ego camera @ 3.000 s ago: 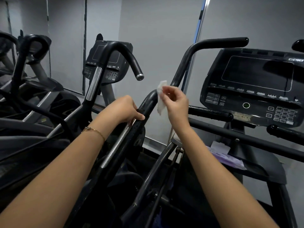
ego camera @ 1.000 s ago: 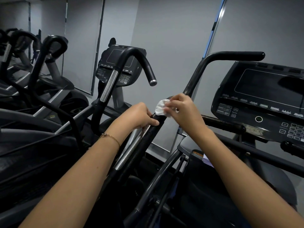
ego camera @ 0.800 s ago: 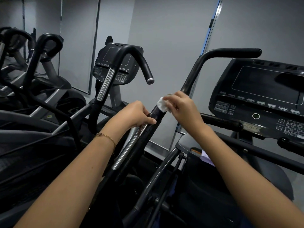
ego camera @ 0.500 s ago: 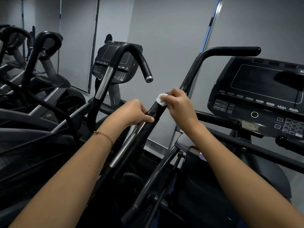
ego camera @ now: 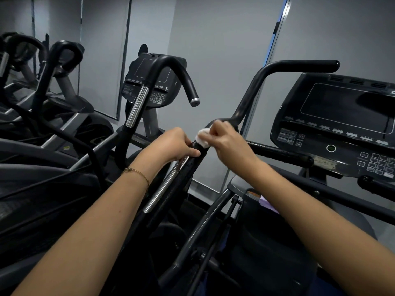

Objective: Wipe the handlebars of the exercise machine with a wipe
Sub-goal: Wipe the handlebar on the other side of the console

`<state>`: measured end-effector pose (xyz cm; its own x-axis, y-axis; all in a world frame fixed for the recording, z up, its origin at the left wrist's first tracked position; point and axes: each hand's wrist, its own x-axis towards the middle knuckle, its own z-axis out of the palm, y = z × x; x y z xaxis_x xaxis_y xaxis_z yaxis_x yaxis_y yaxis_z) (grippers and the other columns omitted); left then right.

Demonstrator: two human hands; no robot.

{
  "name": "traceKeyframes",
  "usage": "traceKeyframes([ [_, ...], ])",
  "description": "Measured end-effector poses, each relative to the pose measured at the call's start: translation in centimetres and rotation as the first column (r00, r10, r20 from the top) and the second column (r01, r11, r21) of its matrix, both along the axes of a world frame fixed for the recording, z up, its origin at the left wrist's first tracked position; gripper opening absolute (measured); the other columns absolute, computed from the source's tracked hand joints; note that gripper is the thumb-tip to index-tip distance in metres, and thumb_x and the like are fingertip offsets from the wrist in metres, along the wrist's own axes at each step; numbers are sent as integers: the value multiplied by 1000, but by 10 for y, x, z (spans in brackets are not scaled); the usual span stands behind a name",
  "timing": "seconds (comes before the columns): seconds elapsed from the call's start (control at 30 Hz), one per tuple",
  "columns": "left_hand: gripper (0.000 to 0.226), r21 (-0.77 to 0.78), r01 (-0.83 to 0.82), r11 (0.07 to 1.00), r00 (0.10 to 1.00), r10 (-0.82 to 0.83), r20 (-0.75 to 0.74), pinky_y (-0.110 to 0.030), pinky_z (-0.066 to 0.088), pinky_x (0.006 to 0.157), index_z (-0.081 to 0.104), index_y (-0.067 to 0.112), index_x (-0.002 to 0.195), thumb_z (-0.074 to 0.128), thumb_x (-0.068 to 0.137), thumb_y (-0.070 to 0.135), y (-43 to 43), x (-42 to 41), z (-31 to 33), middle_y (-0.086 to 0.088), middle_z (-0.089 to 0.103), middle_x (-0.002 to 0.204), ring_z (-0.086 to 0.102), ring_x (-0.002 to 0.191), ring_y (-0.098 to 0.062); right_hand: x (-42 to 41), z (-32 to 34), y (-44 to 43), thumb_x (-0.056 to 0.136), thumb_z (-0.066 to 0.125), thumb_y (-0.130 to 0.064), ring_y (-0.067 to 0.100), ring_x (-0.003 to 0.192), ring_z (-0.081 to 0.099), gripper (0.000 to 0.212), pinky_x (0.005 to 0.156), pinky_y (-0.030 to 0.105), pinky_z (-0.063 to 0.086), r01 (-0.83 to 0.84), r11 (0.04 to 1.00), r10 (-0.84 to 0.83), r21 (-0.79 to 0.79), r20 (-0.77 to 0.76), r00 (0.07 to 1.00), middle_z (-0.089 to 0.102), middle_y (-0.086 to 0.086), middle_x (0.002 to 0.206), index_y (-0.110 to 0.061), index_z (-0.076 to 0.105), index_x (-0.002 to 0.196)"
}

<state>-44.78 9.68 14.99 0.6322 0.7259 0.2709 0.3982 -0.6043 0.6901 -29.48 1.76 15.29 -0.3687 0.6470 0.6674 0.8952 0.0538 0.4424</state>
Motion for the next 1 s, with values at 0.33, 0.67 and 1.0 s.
traceKeyframes([
  [0.33,33,-14,-16,1000,1000,16,-9,-34,50,85,70,8,98,75,77,32,-2,0,3,-10,70,95,66,89,-24,7,27,13,90,52,-4,29,91,48,22,73,32,40,151,988,-139,19,-285,948,51,14,93,-4,69,105],
  [0.67,35,-12,-1,1000,1000,0,-15,-36,50,84,71,4,96,74,77,34,1,0,2,-15,71,95,60,78,-22,17,20,24,92,50,-6,30,89,52,24,77,34,45,71,992,-12,107,-476,880,47,9,88,-7,71,104],
  [1.0,39,-12,31,999,999,-31,-19,-31,47,72,68,0,97,74,77,33,5,0,2,-12,64,80,53,68,-20,2,-29,4,89,48,-20,24,77,54,30,64,27,46,-173,967,222,186,-291,931,54,10,85,-9,72,103],
])
